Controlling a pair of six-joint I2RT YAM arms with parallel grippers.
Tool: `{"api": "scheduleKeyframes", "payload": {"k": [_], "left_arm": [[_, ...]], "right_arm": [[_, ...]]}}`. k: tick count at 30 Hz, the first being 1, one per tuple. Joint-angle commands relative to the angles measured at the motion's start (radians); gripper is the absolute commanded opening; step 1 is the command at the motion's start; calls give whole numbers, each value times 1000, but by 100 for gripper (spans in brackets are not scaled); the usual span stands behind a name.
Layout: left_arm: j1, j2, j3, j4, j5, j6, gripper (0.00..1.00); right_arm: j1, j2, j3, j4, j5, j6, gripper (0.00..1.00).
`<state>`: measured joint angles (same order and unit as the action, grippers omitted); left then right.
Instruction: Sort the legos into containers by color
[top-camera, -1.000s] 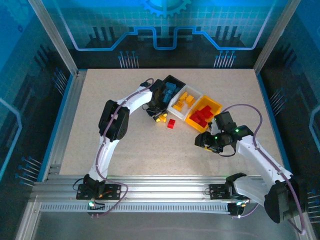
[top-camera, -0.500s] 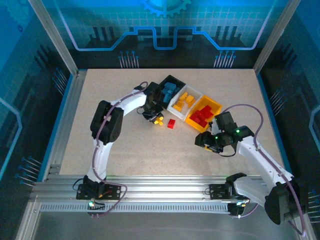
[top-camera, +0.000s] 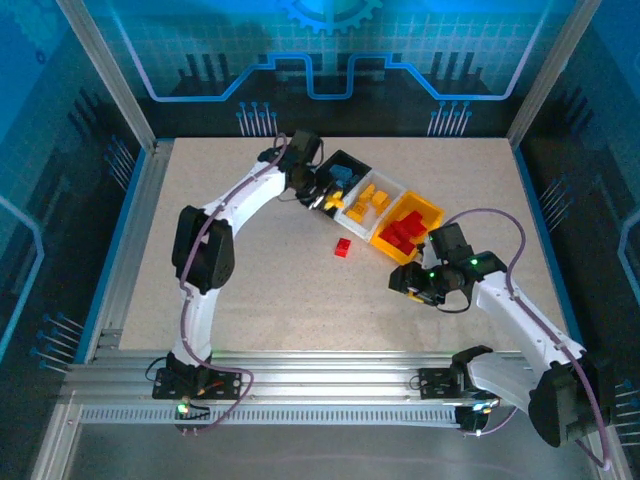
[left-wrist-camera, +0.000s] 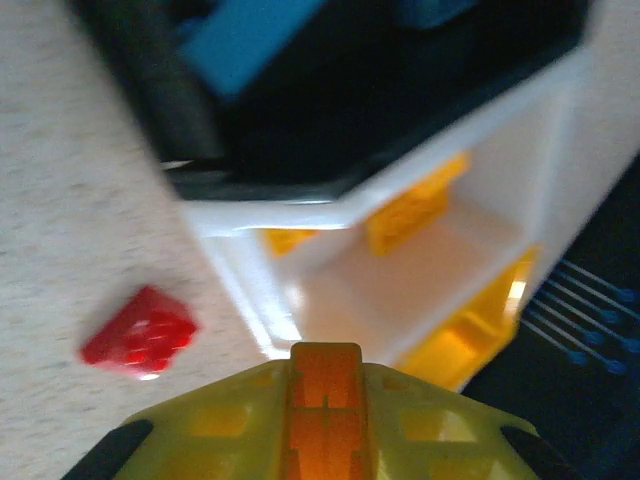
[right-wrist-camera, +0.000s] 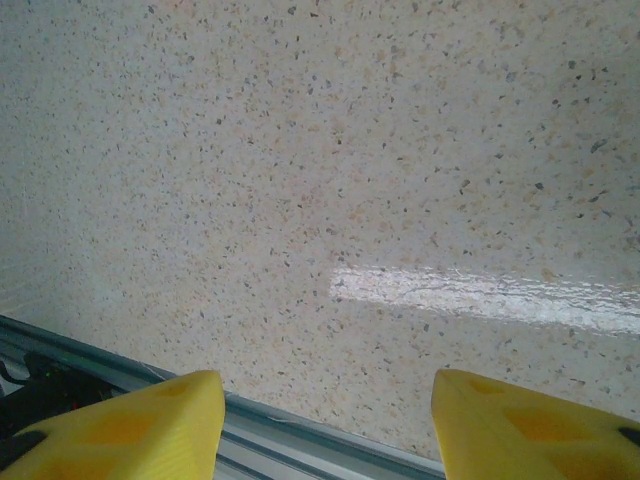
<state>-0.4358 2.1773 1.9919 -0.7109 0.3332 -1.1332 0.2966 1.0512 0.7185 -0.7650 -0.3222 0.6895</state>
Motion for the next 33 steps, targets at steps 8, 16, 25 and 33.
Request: {"api": "scheduleKeyframes", "payload": {"k": [8, 16, 25, 33], "left_arm": [[-48, 257, 342, -25, 36, -115, 23], [-52, 279, 355, -19, 36, -122, 34], [-49, 249, 337, -31, 27, -95, 34], [-46, 223, 309, -26, 26, -83, 34]], "right_arm": [[15, -88, -68, -16, 7, 46, 59], [15, -113, -80, -33, 18, 47, 59], [14, -62, -54, -14, 2, 36, 59], [16, -78, -55, -25, 4, 40, 59]]}}
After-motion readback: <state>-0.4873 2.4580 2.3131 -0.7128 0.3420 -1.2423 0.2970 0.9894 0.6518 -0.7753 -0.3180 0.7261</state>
